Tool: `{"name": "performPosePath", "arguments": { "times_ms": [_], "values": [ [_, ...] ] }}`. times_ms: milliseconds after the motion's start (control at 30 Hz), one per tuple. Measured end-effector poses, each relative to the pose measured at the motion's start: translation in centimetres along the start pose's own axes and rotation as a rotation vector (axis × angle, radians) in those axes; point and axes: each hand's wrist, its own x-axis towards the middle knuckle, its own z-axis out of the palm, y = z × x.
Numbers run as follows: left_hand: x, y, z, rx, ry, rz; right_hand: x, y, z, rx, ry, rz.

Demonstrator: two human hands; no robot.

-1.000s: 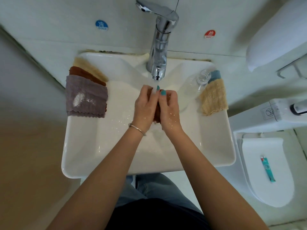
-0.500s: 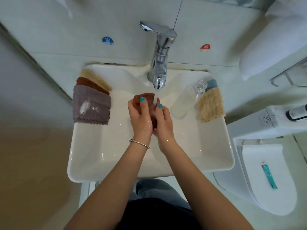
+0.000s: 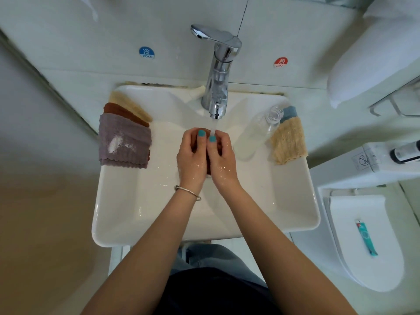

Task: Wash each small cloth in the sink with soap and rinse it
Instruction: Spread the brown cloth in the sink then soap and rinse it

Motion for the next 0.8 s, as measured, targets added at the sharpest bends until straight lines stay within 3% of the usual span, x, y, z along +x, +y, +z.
{"name": "performPosePath", "arguments": {
  "times_ms": [200, 467, 600, 800],
  "values": [
    [0.7, 0.0, 1.2, 0.061, 0.071, -0.023, 0.3, -1.3, 0.6, 0.045, 0.068, 0.075],
    [2.6, 0.5, 2.0, 0.051, 0.126, -0.068, 2.0, -2.0, 0.9, -0.294, 0.083, 0.018],
    [3.0, 0.5, 2.3, 0.167, 0.071, -0.071, 2.3, -1.5, 0.6, -0.166, 0.152, 0.139],
    [2.3, 0.4, 2.0, 0.149, -0.004, -0.004, 1.2, -0.7, 0.2, 0.074, 0.220, 0.109]
  ]
}}
